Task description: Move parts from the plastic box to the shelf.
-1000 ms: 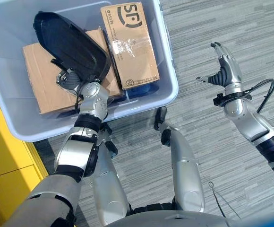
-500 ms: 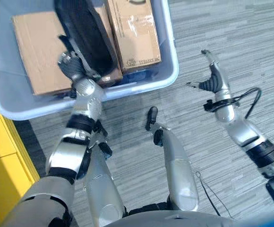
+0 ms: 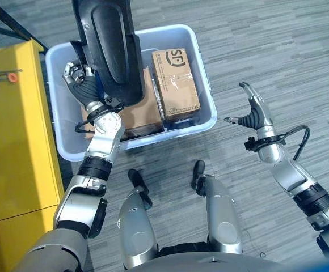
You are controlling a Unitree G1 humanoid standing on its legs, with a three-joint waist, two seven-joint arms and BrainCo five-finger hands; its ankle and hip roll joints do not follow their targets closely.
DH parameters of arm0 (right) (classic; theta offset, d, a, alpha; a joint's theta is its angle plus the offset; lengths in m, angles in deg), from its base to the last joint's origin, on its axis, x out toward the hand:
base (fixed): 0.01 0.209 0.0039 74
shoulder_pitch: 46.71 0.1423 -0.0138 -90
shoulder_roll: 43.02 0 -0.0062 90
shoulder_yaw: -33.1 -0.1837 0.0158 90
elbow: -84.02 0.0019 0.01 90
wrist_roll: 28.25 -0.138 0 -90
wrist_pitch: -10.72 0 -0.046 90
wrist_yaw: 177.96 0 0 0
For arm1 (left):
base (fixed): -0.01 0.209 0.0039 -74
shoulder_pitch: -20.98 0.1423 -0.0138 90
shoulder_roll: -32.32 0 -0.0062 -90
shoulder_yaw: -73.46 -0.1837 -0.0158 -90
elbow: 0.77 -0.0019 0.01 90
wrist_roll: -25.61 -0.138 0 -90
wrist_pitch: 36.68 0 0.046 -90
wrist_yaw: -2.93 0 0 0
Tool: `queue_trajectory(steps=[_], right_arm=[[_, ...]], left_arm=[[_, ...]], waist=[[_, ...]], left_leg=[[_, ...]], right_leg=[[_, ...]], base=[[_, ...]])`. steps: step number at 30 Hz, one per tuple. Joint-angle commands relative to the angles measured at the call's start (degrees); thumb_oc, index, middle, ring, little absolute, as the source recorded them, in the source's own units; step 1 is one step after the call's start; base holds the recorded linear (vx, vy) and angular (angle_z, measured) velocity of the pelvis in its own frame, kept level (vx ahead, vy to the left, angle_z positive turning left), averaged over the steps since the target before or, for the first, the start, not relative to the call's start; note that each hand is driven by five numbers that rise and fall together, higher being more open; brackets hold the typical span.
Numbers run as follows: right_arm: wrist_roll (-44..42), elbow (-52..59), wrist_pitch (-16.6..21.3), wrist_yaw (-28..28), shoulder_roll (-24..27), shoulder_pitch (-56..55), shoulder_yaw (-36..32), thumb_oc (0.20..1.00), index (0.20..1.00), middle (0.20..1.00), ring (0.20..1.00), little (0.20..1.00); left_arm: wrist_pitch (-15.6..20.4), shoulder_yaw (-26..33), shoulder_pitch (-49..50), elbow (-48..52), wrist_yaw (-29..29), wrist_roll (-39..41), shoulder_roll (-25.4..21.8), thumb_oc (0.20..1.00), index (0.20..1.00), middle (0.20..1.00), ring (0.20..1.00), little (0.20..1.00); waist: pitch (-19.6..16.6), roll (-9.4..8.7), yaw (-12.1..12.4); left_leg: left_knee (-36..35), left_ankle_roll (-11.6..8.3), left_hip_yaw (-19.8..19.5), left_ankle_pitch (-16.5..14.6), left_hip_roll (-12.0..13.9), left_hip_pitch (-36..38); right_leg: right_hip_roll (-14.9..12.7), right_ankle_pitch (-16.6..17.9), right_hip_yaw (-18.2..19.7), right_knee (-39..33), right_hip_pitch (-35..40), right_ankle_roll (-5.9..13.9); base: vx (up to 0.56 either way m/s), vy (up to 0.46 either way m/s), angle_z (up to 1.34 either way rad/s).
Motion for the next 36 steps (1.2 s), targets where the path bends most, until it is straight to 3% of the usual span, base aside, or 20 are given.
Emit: queue_trajectory(steps=[1,5,8,12,16,20,23,24,28,29,30,35,36], right_arm=[[2.91,3.17,3.72,0.14,1.45,-0.59,-1.57,1.0,1.0,1.0,1.0,1.0],[2.35,3.01,3.48,2.5,0.12,-2.12,-0.77,1.0,1.0,1.0,1.0,1.0],[-3.83,2.9,2.75,4.94,-1.77,-4.15,-0.72,1.0,1.0,1.0,1.0,1.0],[-8.29,3.7,4.36,6.93,-3.71,-7.42,-1.86,1.0,1.0,1.0,1.0,1.0],[-14.06,6.91,8.3,9.21,-6.15,-12.3,-4.92,1.0,1.0,1.0,1.0,1.0],[-13.64,9.15,8.08,10.83,-7.56,-12.2,-5.0,1.0,1.0,1.0,1.0,1.0],[-12.44,8.7,7.74,11.36,-8.64,-11.07,-3.63,1.0,1.0,1.0,1.0,1.0],[-12.43,8.64,7.78,11.25,-8.68,-10.96,-3.32,1.0,1.0,1.0,1.0,1.0],[-11.73,9.43,7.43,10.03,-9.0,-11.59,-2.05,1.0,1.0,1.0,1.0,1.0],[-12.28,9.8,7.25,9.98,-8.61,-11.83,-1.87,1.0,1.0,1.0,1.0,1.0],[-13.39,9.47,6.96,10.2,-8.16,-11.31,-1.59,1.0,1.0,1.0,1.0,1.0],[-15.11,8.62,6.12,9.43,-7.9,-9.78,-1.82,1.0,1.0,1.0,1.0,1.0],[-15.66,8.82,5.86,8.83,-7.87,-9.9,-2.79,1.0,1.0,1.0,1.0,1.0]], left_arm=[[3.9,1.65,-2.17,6.33,2.45,-5.35,-2.38,0.2,0.2,0.2,0.2,0.2],[1.83,3.01,0.75,10.82,1.31,-4.32,-4.12,0.2,0.2,0.2,0.2,0.2],[0.65,3.74,4.33,13.49,-0.7,-3.67,-4.35,0.2,0.2,0.2,0.2,0.2],[0.04,4.34,10.05,15.86,-3.45,-2.34,-3.15,0.2,0.2,0.2,0.2,0.2],[-0.2,4.41,20.32,18.16,-6.95,-2.05,-0.08,0.2,0.2,0.2,0.2,0.2],[0.97,5.17,26.53,19.77,-9.14,0.83,2.3,0.2,0.2,0.2,0.2,0.2],[2.78,6.3,30.94,20.88,-12.56,5.54,3.68,0.2,0.2,0.2,0.2,0.2],[3.17,6.41,31.65,21.06,-13.18,6.15,3.89,0.2,0.2,0.2,0.2,0.2],[4.28,6.01,33.55,21.69,-18.94,11.9,5.63,0.2,0.2,0.2,0.2,0.2],[4.08,5.37,32.43,21.18,-19.42,12.5,5.99,0.2,0.2,0.2,0.2,0.2],[3.31,4.27,30.74,21.02,-20.85,15.79,6.44,0.2,0.2,0.2,0.2,0.2],[1.05,2.26,28.45,22.0,-21.88,16.7,6.89,0.2,0.2,0.2,0.2,0.2],[0.57,1.49,27.57,22.15,-23.28,16.08,7.33,0.2,0.2,0.2,0.2,0.2]], waist=[[-1.78,1.45,-1.17],[-4.5,2.51,-0.48],[-6.27,3.09,0.34],[-7.65,3.51,1.07],[-8.88,4.16,2.69],[-8.76,4.66,4.82],[-8.8,5.07,7.05],[-8.87,5.13,7.33],[-9.95,5.14,7.06],[-10.46,4.91,6.29],[-11.24,3.61,5.95],[-12.34,1.57,6.85],[-13.43,1.57,7.06]], left_leg=[[1.87,-3.92,-4.14,-2.11,4.6,0.59],[0.91,-3.79,-5.06,-1.26,4.13,3.25],[0.57,-3.47,-5.95,-1.09,3.59,4.77],[-0.24,-2.98,-6.77,-1.1,3.0,6.38],[-0.84,-2.39,-8.3,-1.05,2.72,7.21],[-2.32,-2.84,-9.99,1.3,3.41,7.29],[-4.51,-3.64,-10.98,4.84,4.78,7.24],[-5.09,-3.85,-10.78,5.67,5.18,7.34],[-5.65,-5.39,0.87,9.59,9.52,7.77],[-3.42,-4.84,4.36,7.76,10.26,8.32],[2.37,-2.06,7.37,1.35,8.94,9.47],[18.24,-0.37,7.25,-4.87,6.66,9.48],[18.62,0.46,6.57,-7.3,3.66,10.92]], right_leg=[[1.3,-7.88,-1.9,3.29,3.85,1.01],[0.87,-8.45,-2.23,1.92,7.82,0.64],[0.55,-8.87,-2.74,1.01,10.81,0.44],[0.35,-9.0,-3.41,0.21,13.33,0.52],[-0.56,-9.64,-4.65,1.02,15.09,0.55],[-0.58,-10.92,-6.4,2.79,15.76,0.01],[-0.87,-11.54,-8.9,3.63,16.61,-0.48],[-1.06,-11.56,-9.73,3.68,16.85,-0.54],[-2.76,-9.81,-19.13,0.59,19.87,-0.39],[-2.67,-9.08,-21.43,-1.27,20.89,-0.45],[-3.15,-8.13,-23.06,-2.78,20.91,-0.63],[-1.76,-6.31,-23.56,-7.68,21.59,-1.32],[-1.72,-4.77,-24.01,-8.61,21.13,-1.52]], base=[[0.07,0.037,-0.02],[0.1,0.037,-0.02],[0.1,0.004,0.02],[0.07,-0.012,0.06],[0.0,-0.082,0.02],[-0.06,-0.114,0.17],[-0.05,-0.115,0.35],[-0.08,-0.113,0.43],[-0.16,-0.119,0.87],[-0.32,-0.161,1.81],[-0.27,-0.099,1.56],[-0.16,0.003,0.72],[-0.19,0.301,0.63]])
